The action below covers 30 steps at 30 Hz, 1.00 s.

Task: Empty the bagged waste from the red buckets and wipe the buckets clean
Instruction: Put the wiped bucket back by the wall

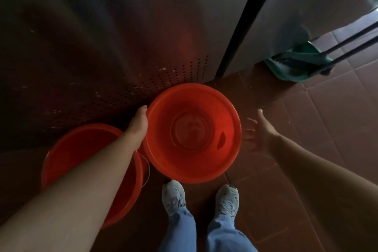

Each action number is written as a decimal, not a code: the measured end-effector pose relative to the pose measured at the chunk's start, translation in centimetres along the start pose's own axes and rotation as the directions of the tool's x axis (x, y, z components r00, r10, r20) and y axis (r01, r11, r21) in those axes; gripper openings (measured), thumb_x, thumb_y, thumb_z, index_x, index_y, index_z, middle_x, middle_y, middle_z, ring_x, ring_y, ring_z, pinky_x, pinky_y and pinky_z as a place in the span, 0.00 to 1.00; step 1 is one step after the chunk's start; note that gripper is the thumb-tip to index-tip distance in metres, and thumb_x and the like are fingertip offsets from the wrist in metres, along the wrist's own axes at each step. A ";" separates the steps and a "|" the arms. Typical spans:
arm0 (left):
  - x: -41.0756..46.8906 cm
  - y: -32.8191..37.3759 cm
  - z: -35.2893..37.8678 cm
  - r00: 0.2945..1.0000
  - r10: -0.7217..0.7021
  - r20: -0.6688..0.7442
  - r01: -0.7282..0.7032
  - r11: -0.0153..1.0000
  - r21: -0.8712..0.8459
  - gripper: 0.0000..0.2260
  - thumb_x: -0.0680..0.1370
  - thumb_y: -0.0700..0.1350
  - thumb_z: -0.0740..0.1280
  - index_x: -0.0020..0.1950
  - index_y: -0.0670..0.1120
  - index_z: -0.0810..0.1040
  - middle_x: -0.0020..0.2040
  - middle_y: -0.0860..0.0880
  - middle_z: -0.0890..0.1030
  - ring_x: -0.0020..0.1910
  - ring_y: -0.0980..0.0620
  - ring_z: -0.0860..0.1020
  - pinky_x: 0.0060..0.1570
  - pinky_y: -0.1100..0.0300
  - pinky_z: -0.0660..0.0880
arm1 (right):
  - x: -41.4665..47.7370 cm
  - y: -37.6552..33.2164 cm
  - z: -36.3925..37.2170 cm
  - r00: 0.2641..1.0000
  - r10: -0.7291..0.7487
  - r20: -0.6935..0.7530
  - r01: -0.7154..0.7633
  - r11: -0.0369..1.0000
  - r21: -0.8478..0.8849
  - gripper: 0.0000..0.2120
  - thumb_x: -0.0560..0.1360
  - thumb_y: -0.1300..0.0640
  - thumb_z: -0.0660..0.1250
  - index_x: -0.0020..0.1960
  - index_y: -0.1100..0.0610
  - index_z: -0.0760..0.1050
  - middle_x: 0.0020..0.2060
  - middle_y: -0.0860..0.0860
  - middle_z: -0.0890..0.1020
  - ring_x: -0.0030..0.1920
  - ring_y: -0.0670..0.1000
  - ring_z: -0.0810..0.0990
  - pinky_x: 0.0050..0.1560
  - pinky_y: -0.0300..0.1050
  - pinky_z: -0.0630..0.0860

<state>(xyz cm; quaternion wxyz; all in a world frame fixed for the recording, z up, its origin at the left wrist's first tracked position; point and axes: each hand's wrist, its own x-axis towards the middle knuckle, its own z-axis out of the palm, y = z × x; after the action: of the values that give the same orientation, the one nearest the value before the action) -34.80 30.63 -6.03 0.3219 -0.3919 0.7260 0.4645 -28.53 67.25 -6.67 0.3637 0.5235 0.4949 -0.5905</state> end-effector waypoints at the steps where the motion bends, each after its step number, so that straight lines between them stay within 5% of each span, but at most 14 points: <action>1: 0.2 0.3 -0.1 0.999 -0.036 0.019 0.036 0.999 -0.014 0.28 0.82 0.64 0.51 0.74 0.49 0.72 0.69 0.43 0.76 0.65 0.43 0.74 0.64 0.49 0.68 | 0.5 0.0 0.0 1.000 0.003 0.005 -0.003 1.000 -0.011 0.42 0.74 0.21 0.43 0.78 0.44 0.64 0.73 0.56 0.72 0.74 0.61 0.68 0.71 0.72 0.55; 4: 0.8 0.9 -0.6 0.997 -0.072 0.017 0.073 0.996 -0.047 0.27 0.81 0.66 0.49 0.75 0.56 0.69 0.69 0.46 0.75 0.61 0.45 0.73 0.63 0.44 0.65 | 1.5 0.0 0.1 0.999 0.029 0.026 -0.028 0.999 -0.043 0.45 0.73 0.21 0.43 0.77 0.49 0.66 0.70 0.58 0.75 0.70 0.62 0.72 0.69 0.75 0.55; 7: 1.2 1.0 -1.3 0.993 -0.110 0.041 0.113 0.990 -0.089 0.29 0.80 0.68 0.47 0.76 0.59 0.68 0.71 0.45 0.73 0.69 0.40 0.70 0.70 0.31 0.57 | 1.8 0.1 0.1 0.999 0.054 0.006 -0.054 0.998 -0.040 0.46 0.72 0.20 0.45 0.74 0.53 0.70 0.70 0.59 0.74 0.70 0.63 0.71 0.68 0.75 0.57; 10: 0.6 1.0 -1.8 0.986 -0.137 0.098 0.149 0.981 -0.125 0.30 0.79 0.69 0.48 0.73 0.57 0.73 0.65 0.44 0.74 0.68 0.39 0.70 0.69 0.26 0.54 | 1.1 0.3 -0.8 0.999 0.029 -0.018 -0.028 0.999 0.029 0.42 0.72 0.20 0.47 0.62 0.52 0.77 0.60 0.58 0.78 0.61 0.62 0.75 0.66 0.78 0.57; 15: -3.6 1.7 -2.9 0.983 -0.144 0.116 0.165 0.966 -0.197 0.28 0.77 0.69 0.50 0.65 0.57 0.78 0.55 0.46 0.77 0.56 0.43 0.75 0.59 0.29 0.67 | -4.5 -0.4 -2.0 0.999 0.003 -0.054 0.003 0.993 0.115 0.38 0.74 0.22 0.47 0.56 0.50 0.80 0.54 0.58 0.80 0.53 0.60 0.78 0.43 0.63 0.76; 21: -12.6 3.8 -5.4 0.973 -0.155 0.173 0.189 0.960 -0.206 0.24 0.75 0.68 0.51 0.59 0.60 0.79 0.56 0.44 0.79 0.54 0.42 0.78 0.39 0.38 0.74 | -15.4 -2.5 -3.7 0.998 -0.009 -0.063 0.016 0.994 0.106 0.39 0.74 0.22 0.47 0.56 0.51 0.81 0.54 0.57 0.81 0.52 0.59 0.80 0.40 0.59 0.80; 30: -34.0 8.5 -14.4 0.980 -0.080 0.181 0.115 0.975 -0.192 0.24 0.76 0.67 0.52 0.61 0.57 0.77 0.56 0.44 0.80 0.56 0.41 0.78 0.57 0.28 0.70 | -38.1 -3.7 -4.0 0.998 -0.064 0.012 0.063 0.996 0.058 0.40 0.73 0.21 0.50 0.56 0.53 0.81 0.57 0.58 0.80 0.54 0.61 0.80 0.35 0.65 0.80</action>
<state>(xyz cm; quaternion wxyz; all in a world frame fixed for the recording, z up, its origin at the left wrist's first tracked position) -27.17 28.72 31.04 0.3646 -0.4163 0.6244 0.5513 -23.90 68.70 31.48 0.3328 0.5137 0.4917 -0.6194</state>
